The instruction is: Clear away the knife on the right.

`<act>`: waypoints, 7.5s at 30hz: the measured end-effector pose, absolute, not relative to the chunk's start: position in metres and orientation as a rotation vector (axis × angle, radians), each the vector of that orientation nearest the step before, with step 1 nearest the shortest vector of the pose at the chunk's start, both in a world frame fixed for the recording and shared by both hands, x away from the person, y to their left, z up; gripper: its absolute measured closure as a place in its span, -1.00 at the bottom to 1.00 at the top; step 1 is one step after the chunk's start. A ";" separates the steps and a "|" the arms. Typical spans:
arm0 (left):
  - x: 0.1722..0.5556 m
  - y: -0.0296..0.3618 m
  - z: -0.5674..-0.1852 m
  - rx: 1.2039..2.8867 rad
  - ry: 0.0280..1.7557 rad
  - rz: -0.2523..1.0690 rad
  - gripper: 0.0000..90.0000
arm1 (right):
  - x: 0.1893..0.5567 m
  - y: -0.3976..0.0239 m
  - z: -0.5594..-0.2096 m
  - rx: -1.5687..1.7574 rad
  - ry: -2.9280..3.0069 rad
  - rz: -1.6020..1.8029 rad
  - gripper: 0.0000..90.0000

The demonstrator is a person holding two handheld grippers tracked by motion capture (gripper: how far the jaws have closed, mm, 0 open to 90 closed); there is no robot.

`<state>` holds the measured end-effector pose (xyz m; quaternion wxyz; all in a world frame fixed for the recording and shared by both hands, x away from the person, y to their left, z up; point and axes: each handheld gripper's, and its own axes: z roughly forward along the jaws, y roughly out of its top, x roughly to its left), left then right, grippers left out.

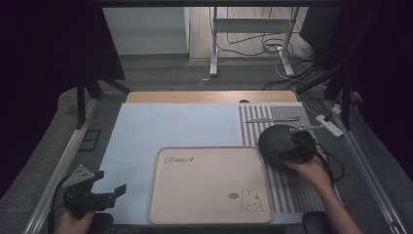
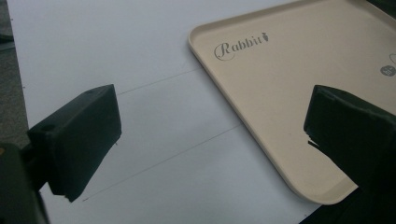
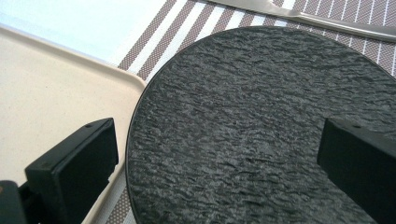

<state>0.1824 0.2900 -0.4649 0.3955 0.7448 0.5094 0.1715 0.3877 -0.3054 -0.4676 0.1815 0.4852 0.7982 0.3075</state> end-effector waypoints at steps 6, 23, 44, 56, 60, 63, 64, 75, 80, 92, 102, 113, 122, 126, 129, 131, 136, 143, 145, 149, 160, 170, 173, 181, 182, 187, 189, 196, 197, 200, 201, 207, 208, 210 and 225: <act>0.182 0.290 -0.465 1.888 1.292 0.434 -0.91 | 0.399 -0.307 -0.471 1.381 2.262 0.838 -1.00; 0.182 0.290 -0.465 1.888 1.290 0.435 -0.91 | 0.429 -0.321 -0.479 1.445 2.228 0.772 -1.00; 0.183 0.290 -0.465 1.894 1.286 0.433 -0.91 | 0.462 -0.326 -0.485 1.443 2.228 0.704 -0.95; 0.183 0.290 -0.465 1.896 1.286 0.432 -0.91 | 0.483 -0.325 -0.483 1.444 2.235 0.696 -0.57; 0.183 0.290 -0.465 1.893 1.290 0.427 -0.91 | 0.494 -0.327 -0.477 1.444 2.249 0.710 -0.09; 0.183 0.290 -0.465 1.892 1.291 0.426 -0.91 | 0.501 -0.329 -0.474 1.443 2.254 0.715 0.19; 0.183 0.290 -0.465 1.890 1.292 0.426 -0.91 | 0.501 -0.329 -0.474 1.443 2.254 0.715 0.19; 0.184 0.290 -0.465 1.894 1.298 0.423 -0.91 | 0.529 -0.333 -0.480 1.437 2.269 0.640 0.84; 0.184 0.290 -0.465 1.895 1.297 0.421 -0.91 | 0.542 -0.334 -0.480 1.444 2.267 0.611 0.99; 0.184 0.290 -0.465 1.896 1.295 0.421 -0.91 | 0.572 -0.342 -0.491 1.490 2.191 0.624 0.99; 0.184 0.287 -0.465 1.919 1.284 0.436 -0.90 | 0.576 -0.347 -0.503 1.464 2.194 0.528 0.99; 0.184 0.287 -0.465 1.920 1.286 0.435 -0.90 | 0.559 -0.369 -0.497 1.545 2.325 0.556 0.99; 0.185 0.286 -0.465 1.927 1.284 0.437 -0.90 | 0.549 -0.375 -0.495 1.543 2.394 0.563 0.99; 0.185 0.286 -0.465 1.925 1.286 0.435 -0.90 | 0.550 -0.377 -0.495 1.558 2.395 0.563 0.99; 0.185 0.286 -0.465 1.924 1.286 0.434 -0.90 | 0.552 -0.376 -0.492 1.558 2.379 0.533 0.81; 0.185 0.286 -0.465 1.924 1.286 0.433 -0.90 | 0.553 -0.374 -0.488 1.565 2.357 0.581 0.65; 0.185 0.287 -0.465 1.923 1.286 0.430 -0.90 | 0.556 -0.364 -0.478 1.542 2.331 0.623 0.16; 0.185 0.287 -0.465 1.922 1.287 0.427 -0.90 | 0.565 -0.335 -0.483 1.509 2.377 0.618 -0.83; 0.185 0.287 -0.465 1.922 1.287 0.427 -0.90 | 0.565 -0.331 -0.484 1.497 2.380 0.601 -0.94; 0.185 0.287 -0.465 1.922 1.288 0.423 -0.90 | 0.571 -0.318 -0.488 1.507 2.361 0.550 -1.00; 0.185 0.288 -0.465 1.920 1.289 0.420 -0.90 | 0.584 -0.313 -0.505 1.546 2.345 0.439 -0.77; 0.185 0.288 -0.465 1.920 1.288 0.420 -0.90 | 0.582 -0.330 -0.501 1.551 2.346 0.491 -0.23; 0.185 0.288 -0.466 1.920 1.288 0.420 -0.89 | 0.581 -0.334 -0.499 1.545 2.349 0.490 -0.08; 0.185 0.287 -0.465 1.924 1.288 0.422 -0.89 | 0.580 -0.346 -0.496 1.566 2.334 0.491 0.55; 0.185 0.287 -0.465 1.924 1.288 0.422 -0.89 | 0.580 -0.348 -0.495 1.568 2.331 0.483 0.66; 0.185 0.287 -0.465 1.924 1.290 0.421 -0.89 | 0.580 -0.355 -0.495 1.581 2.346 0.506 0.77; 0.185 0.287 -0.465 1.924 1.289 0.424 -0.89 | 0.580 -0.354 -0.494 1.573 2.354 0.493 0.78; 0.185 0.287 -0.465 1.923 1.288 0.422 -0.89 | 0.577 -0.367 -0.492 1.532 2.360 0.515 0.78; 0.185 0.287 -0.465 1.924 1.288 0.422 -0.89 | 0.577 -0.367 -0.492 1.532 2.360 0.515 0.78; 0.186 0.287 -0.465 1.926 1.289 0.423 -0.89 | 0.573 -0.379 -0.487 1.561 2.328 0.566 0.78; 0.186 0.286 -0.465 1.927 1.290 0.423 -0.89 | 0.573 -0.379 -0.487 1.561 2.328 0.566 0.78; 0.186 0.287 -0.465 1.926 1.289 0.422 -0.89 | 0.566 -0.390 -0.478 1.584 2.284 0.622 0.78; 0.186 0.287 -0.465 1.925 1.289 0.421 -0.89 | 0.562 -0.391 -0.474 1.582 2.277 0.636 0.78; 0.186 0.287 -0.465 1.926 1.289 0.421 -0.89 | 0.560 -0.390 -0.473 1.582 2.281 0.640 0.78; 0.186 0.287 -0.465 1.930 1.281 0.420 -0.89 | 0.524 -0.360 -0.468 1.503 2.345 0.685 0.78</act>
